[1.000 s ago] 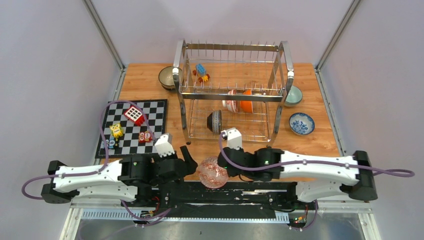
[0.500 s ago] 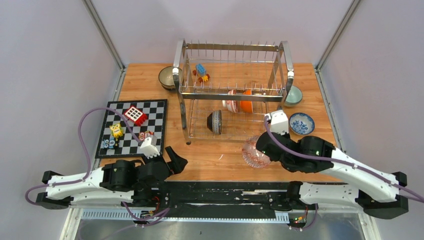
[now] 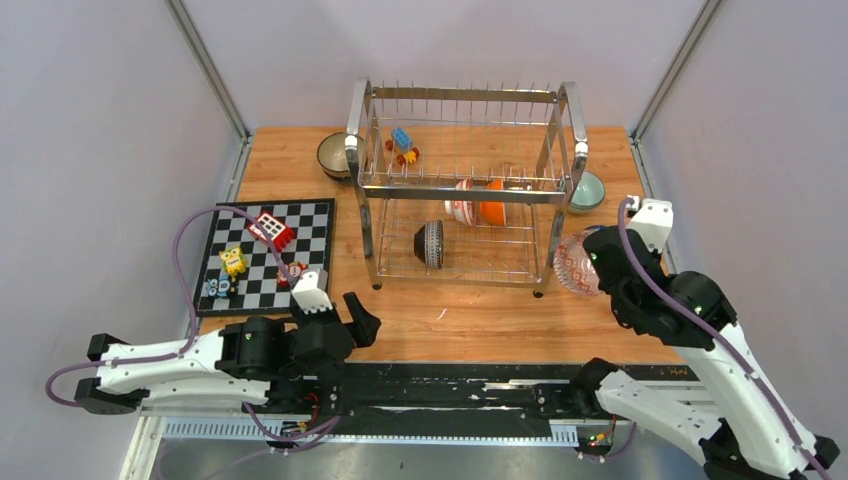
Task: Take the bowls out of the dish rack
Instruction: Place the bowl with the bowl.
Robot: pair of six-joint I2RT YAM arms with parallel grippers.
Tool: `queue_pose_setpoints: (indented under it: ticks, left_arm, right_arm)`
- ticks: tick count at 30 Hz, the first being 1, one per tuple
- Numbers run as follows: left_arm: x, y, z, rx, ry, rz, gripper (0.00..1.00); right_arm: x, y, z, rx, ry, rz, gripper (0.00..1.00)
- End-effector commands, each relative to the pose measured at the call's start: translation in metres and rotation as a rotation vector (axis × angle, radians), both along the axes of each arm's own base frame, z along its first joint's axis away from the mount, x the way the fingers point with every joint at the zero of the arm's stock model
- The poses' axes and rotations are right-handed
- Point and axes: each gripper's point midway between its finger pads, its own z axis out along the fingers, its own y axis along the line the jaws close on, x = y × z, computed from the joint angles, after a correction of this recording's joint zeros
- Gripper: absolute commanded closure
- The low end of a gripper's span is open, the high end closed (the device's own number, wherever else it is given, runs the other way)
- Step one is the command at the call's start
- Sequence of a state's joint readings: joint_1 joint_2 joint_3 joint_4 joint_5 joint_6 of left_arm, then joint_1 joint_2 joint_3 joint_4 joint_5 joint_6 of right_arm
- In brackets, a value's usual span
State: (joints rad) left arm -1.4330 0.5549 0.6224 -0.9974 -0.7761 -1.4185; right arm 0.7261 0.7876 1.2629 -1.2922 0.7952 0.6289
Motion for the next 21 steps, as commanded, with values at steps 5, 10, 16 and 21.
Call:
queue_pose_setpoints:
  ticks: [5,10,16,21]
  left_arm:
    - [0.009,-0.003,0.018,0.029,-0.077,-0.011,0.0]
    - [0.009,0.0,0.014,0.035,-0.078,-0.018,0.0]
    - [0.008,0.004,0.009,-0.009,-0.081,-0.012,0.0]
    - [0.008,0.003,0.005,-0.047,-0.09,-0.02,0.0]
  right_arm:
    - [0.029,-0.039,0.004,0.084,-0.084,-0.274,0.98]
    - [0.052,-0.062,-0.03,0.316,-0.063,-0.465,0.98]
    - [0.069,-0.08,-0.056,0.471,-0.182,-0.621,0.98]
    - [0.094,-0.077,-0.067,0.563,-0.296,-0.57,0.98]
